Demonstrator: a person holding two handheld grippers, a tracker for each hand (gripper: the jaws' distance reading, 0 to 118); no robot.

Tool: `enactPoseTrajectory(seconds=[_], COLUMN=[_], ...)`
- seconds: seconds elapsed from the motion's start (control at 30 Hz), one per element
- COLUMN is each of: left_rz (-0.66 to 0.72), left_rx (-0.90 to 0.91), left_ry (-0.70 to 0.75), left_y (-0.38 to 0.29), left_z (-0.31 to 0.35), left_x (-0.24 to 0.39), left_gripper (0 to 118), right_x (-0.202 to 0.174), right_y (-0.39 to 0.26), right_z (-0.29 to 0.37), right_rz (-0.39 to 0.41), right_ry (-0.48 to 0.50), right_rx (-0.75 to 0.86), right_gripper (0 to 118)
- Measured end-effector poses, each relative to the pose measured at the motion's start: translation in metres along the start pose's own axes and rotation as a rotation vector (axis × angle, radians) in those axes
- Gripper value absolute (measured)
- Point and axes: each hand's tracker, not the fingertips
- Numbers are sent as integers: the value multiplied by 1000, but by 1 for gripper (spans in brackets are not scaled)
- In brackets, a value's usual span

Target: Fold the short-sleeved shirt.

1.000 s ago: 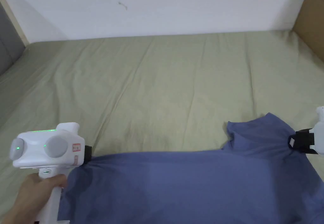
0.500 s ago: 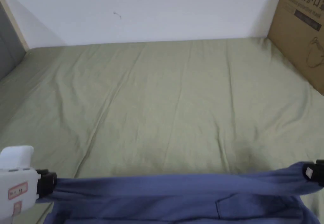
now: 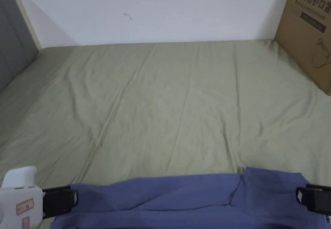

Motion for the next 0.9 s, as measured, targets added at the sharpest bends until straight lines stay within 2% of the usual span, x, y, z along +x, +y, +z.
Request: enactPoseTrajectory(seconds=[0.03, 0.07, 0.1, 0.13, 0.17, 0.23, 0.27, 0.33, 0.37, 0.4, 0.43, 0.47, 0.5, 0.57, 0.6, 0.63, 0.7, 0.8, 0.9], left_rz=[19, 36, 59, 79, 102, 117, 118, 150, 170, 212, 258, 283, 310, 350, 367, 396, 472, 605, 632], left_rx=[25, 52, 63, 54, 44, 29, 15, 16, 9, 4, 0, -17, -29, -55, -65, -79, -122, -132, -102], left_ry=[-24, -58, -99, -126, -133, -135, -133, -136, -145, -149, -165, -171, -187, -192, -190, -189, -228, -367, -358], left_y=[4, 5, 4, 3, 1, -9, -13, -23, -26, -29, -33, -37, -42, -53, -58, -63, -72, -83, -87], left_z=[5, 8, 14, 13, 8, 3, 1, -2, -4, -5, -7, -10, -9, -18, -24, -27, -39, -57, -68], left_x=[-2, -3, 1, 0, -1, -1, -1, -7, -13, -20, -28, -35, -41, -52, -58, -61, -71, -79, -89], left_gripper=[102, 87, 63, 30, 0, 0, 0, 0, 1, 11, 26, 51, 66, 81, 99, 111, 113, 114, 115], right_x=[-7, -17, -32, -46, -51, -76, -87, -113, -122, -132, -139, -146, -153, -166, -171, -175, -188, -203, -215], right_y=[5, 8, 9, 9, 6, 0, -4, -10, -11, -13, -15, -16, -17, -20, -21, -22, -23, -26, -29], right_z=[8, 11, 14, 14, 7, -2, -5, -17, -21, -24, -31, -33, -36, -40, -42, -44, -50, -55, -57], right_rz=[5, 7, 4, -35, -57, -31, -35, 33, 47, 62, 84, 90, 94, 110, 112, 118, 145, 193, 199], right_ry=[41, 56, 59, 41, 46, 141, 124, 149, 155, 170, 196, 203, 211, 241, 253, 263, 282, 285, 302], right_rx=[42, 66, 105, 152, 156, 150, 155, 126, 120, 109, 91, 84, 77, 56, 46, 36, 4, -14, -27], right_gripper=[79, 59, 29, 5, 4, 2, 2, 2, 2, 2, 2, 2, 2, 2, 2, 2, 2, 2, 2])
